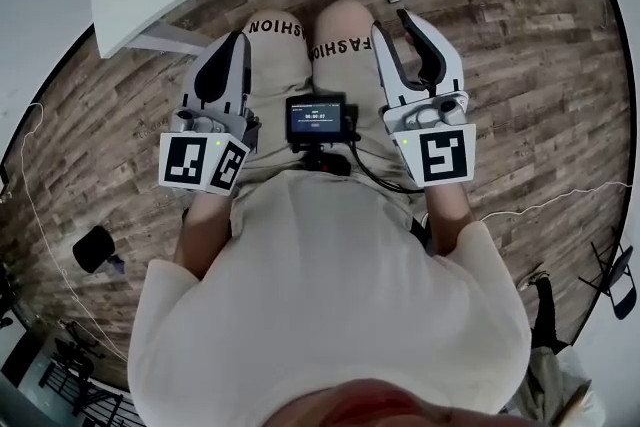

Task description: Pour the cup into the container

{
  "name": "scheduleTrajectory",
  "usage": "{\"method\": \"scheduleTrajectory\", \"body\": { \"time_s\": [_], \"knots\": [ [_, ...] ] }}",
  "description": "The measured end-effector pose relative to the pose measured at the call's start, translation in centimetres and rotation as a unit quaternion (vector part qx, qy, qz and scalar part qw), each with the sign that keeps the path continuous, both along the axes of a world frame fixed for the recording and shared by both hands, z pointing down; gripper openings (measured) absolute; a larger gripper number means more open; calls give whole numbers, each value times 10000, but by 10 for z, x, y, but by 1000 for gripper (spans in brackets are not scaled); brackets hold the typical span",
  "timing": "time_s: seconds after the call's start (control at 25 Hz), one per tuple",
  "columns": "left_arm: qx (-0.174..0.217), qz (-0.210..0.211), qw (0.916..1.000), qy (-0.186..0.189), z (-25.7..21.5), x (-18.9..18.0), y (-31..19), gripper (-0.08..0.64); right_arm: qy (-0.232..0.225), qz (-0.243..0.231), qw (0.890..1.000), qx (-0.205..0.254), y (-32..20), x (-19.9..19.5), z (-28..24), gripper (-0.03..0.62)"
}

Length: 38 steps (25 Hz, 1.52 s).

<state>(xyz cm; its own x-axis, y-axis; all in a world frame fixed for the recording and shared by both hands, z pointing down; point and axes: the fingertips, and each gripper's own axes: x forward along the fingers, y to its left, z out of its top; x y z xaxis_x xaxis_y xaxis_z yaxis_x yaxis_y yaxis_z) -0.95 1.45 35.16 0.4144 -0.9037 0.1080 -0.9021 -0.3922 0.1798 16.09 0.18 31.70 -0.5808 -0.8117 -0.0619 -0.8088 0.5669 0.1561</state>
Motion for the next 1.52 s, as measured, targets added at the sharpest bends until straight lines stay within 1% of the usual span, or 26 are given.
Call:
{"method": "scheduleTrajectory", "body": {
  "time_s": [0.08,0.24,0.44,0.68,0.88,1.24,1.52],
  "knots": [
    [2,33,10000,-51,1,-5,-11,12,-10,-13,10000,16,-7,-6,0,97],
    [-123,64,9999,40,7,-17,-28,11,3,-65,10000,-13,-19,-18,1,97],
    [-32,46,10000,-60,7,-22,-45,12,4,-125,9999,7,-35,-24,3,97],
    [-75,-18,10000,-44,11,-28,-64,12,30,-121,9999,-71,-63,-29,7,97],
    [9,-58,9999,-82,4,-42,-84,12,62,-136,9999,-14,-86,-41,2,97],
    [30,-84,10000,2,0,-58,-111,12,95,-135,9999,-3,-115,-56,-1,97],
    [-68,-81,9999,-18,-3,-71,-123,12,163,-128,9998,-42,-132,-68,-3,97]
  ]
}}
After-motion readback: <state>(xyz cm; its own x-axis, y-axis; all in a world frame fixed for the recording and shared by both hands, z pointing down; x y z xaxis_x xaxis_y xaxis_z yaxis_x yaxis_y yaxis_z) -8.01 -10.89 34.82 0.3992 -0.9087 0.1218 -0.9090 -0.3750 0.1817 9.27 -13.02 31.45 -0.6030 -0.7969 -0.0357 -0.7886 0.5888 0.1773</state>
